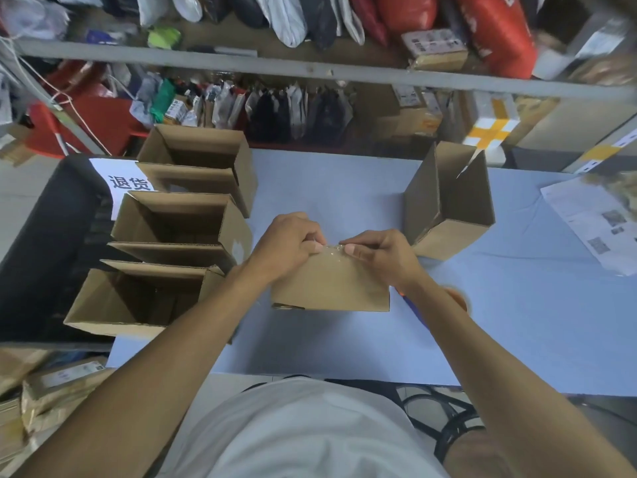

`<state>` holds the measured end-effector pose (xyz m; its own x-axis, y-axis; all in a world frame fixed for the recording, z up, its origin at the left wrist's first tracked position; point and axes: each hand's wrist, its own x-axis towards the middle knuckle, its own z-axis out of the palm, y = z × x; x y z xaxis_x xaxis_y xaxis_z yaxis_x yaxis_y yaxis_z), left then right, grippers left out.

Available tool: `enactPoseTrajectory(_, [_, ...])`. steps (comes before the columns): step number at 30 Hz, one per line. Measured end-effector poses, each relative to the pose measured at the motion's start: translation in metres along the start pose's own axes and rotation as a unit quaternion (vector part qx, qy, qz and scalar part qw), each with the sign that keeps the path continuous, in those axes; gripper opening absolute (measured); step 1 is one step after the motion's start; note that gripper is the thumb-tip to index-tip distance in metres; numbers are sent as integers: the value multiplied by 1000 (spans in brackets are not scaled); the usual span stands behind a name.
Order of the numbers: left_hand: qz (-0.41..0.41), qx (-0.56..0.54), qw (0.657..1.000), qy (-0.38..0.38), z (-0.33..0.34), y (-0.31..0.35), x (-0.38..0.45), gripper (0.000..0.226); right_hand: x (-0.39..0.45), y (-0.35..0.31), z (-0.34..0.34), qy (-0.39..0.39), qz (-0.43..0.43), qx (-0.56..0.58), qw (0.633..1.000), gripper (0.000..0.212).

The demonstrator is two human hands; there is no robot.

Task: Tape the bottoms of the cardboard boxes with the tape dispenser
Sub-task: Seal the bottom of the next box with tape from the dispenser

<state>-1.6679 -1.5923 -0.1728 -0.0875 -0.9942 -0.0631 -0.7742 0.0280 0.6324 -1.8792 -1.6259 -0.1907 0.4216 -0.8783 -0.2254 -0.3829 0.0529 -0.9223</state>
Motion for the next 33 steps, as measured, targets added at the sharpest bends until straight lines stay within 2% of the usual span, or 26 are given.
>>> enactPoseTrajectory(2, [-16, -4, 1000, 8, 2, 0, 2, 9, 0, -1, 3, 8, -8, -38, 999, 10])
enactPoseTrajectory(3, [-19, -6, 1000, 6, 2, 1, 4, 8, 0, -2, 3, 20, -34, -97, 995, 11])
enactPoseTrajectory(5, [-18, -3, 1000, 4, 2, 0, 12, 7, -1, -6, 5, 59, -136, -275, 950, 19])
enactPoseTrajectory(7, [-20, -10, 1000, 6, 1, 1, 18, 8, -3, -7, 5, 64, -221, -358, 905, 36])
enactPoseTrajectory(11, [-30, -43, 999, -5, 0, 3, 28, 12, -14, 3, 6, -32, -209, -438, 874, 95])
enactPoseTrajectory(13, [-27, -49, 998, -6, -1, 2, 33, 10, -14, 8, 4, -34, -202, -479, 854, 109])
enactPoseTrajectory(14, [-24, -48, 999, -4, -2, 3, 35, 11, -13, 9, 3, -31, -194, -485, 852, 110])
enactPoseTrajectory(17, [-5, -38, 999, 16, -3, 9, 42, 31, -5, 10, -3, 13, -123, -435, 892, 104])
enactPoseTrajectory(18, [12, -22, 999, 41, -2, 11, 42, 36, -3, 10, -7, 43, -88, -403, 910, 102])
enactPoseTrajectory(20, [33, 8, 990, 139, 1, 16, 39, 43, 4, 11, -15, 111, -14, -330, 937, 99])
enactPoseTrajectory(22, [-5, 3, 971, 238, 8, 16, 31, 54, 8, 14, -21, 178, 39, -240, 954, 95])
enactPoseTrajectory(23, [-53, -20, 965, 255, 13, 13, 27, 62, 9, 16, -23, 203, 59, -190, 959, 92])
enactPoseTrajectory(24, [-119, -59, 962, 238, 19, 8, 25, 71, 8, 18, -24, 220, 77, -132, 963, 90])
enactPoseTrajectory(26, [-247, -167, 943, 147, 30, -2, 23, 86, 4, 21, -21, 229, 104, 7, 968, 84])
enactPoseTrajectory(27, [-281, -221, 929, 96, 35, -8, 23, 87, 1, 23, -19, 221, 113, 75, 966, 81])
enactPoseTrajectory(29, [-277, -269, 922, 29, 45, -19, 22, 74, 0, 29, -13, 195, 150, 149, 958, 74])
enactPoseTrajectory(31, [-249, -228, 941, 21, 52, -28, 17, 63, -2, 34, -8, 141, 198, 144, 959, 49])
enactPoseTrajectory(33, [-239, -161, 957, 28, 55, -35, 12, 68, -9, 41, -5, 64, 267, 114, 955, 35])
